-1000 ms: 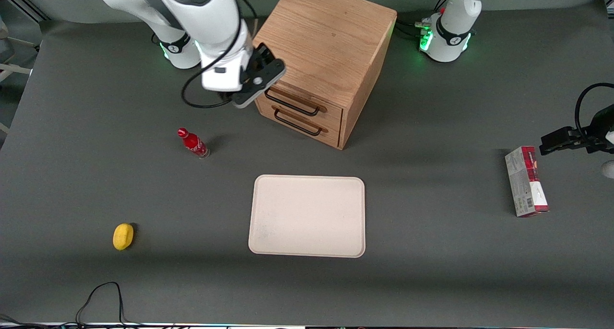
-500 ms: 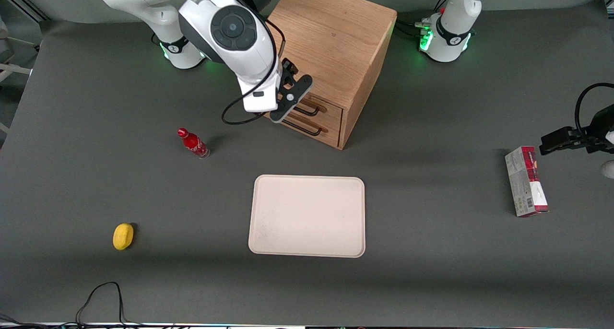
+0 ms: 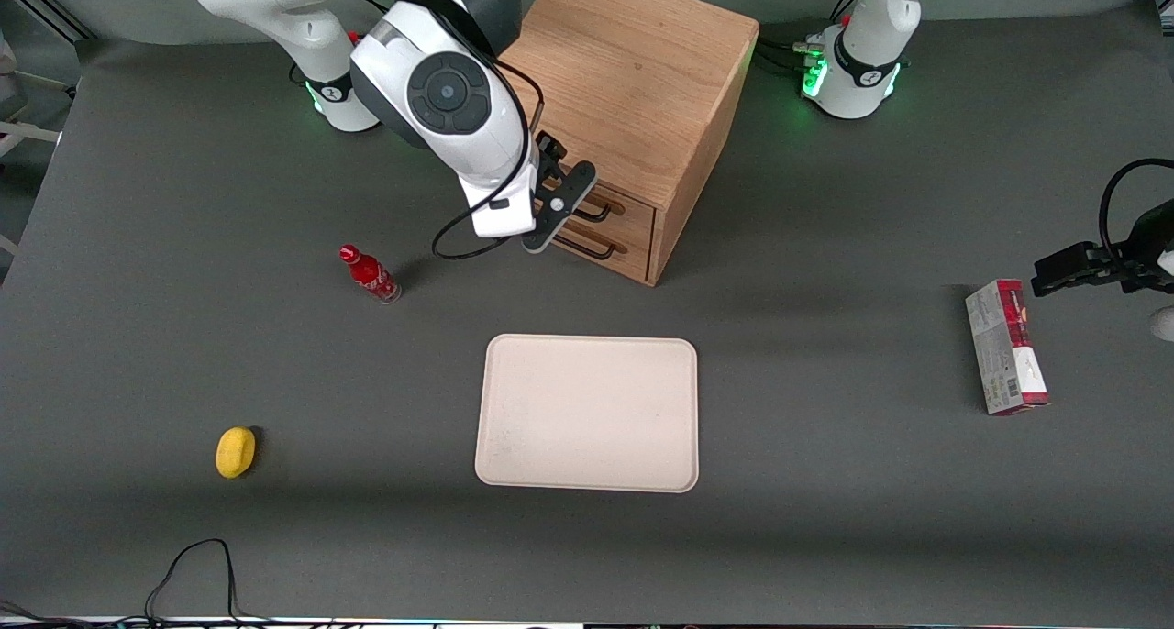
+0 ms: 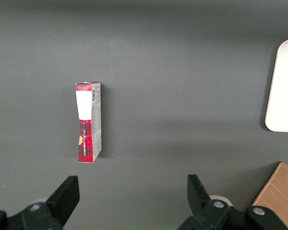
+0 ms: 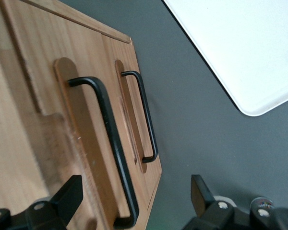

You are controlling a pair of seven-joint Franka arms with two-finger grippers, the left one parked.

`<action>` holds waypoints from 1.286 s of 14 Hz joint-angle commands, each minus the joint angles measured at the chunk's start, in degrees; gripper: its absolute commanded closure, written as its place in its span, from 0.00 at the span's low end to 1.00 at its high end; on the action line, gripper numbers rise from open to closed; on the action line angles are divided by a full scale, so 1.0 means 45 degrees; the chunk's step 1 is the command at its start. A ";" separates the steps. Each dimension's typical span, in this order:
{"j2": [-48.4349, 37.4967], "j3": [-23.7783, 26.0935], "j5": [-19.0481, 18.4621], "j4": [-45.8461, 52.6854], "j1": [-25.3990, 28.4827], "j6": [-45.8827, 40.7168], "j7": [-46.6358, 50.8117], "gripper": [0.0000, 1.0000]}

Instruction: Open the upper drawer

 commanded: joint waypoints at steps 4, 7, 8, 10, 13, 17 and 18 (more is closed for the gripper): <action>0.0291 0.0177 -0.0778 -0.0804 -0.0148 0.1212 -0.0652 0.00; 0.0662 0.0177 -0.1228 -0.0784 -0.0148 0.1466 -0.0865 0.00; 0.0702 0.0157 -0.1249 -0.0784 -0.0187 0.1621 -0.1022 0.00; 0.0800 0.0099 -0.1269 -0.0687 -0.0479 0.1662 -0.1761 0.00; 0.0878 0.0021 -0.1346 -0.0162 -0.0890 0.1584 -0.2740 0.00; 0.1833 -0.1168 -0.1347 0.1263 -0.0890 0.1564 -0.4243 0.00; 0.2048 -0.1422 -0.1347 0.1595 -0.0890 0.1564 -0.4555 0.00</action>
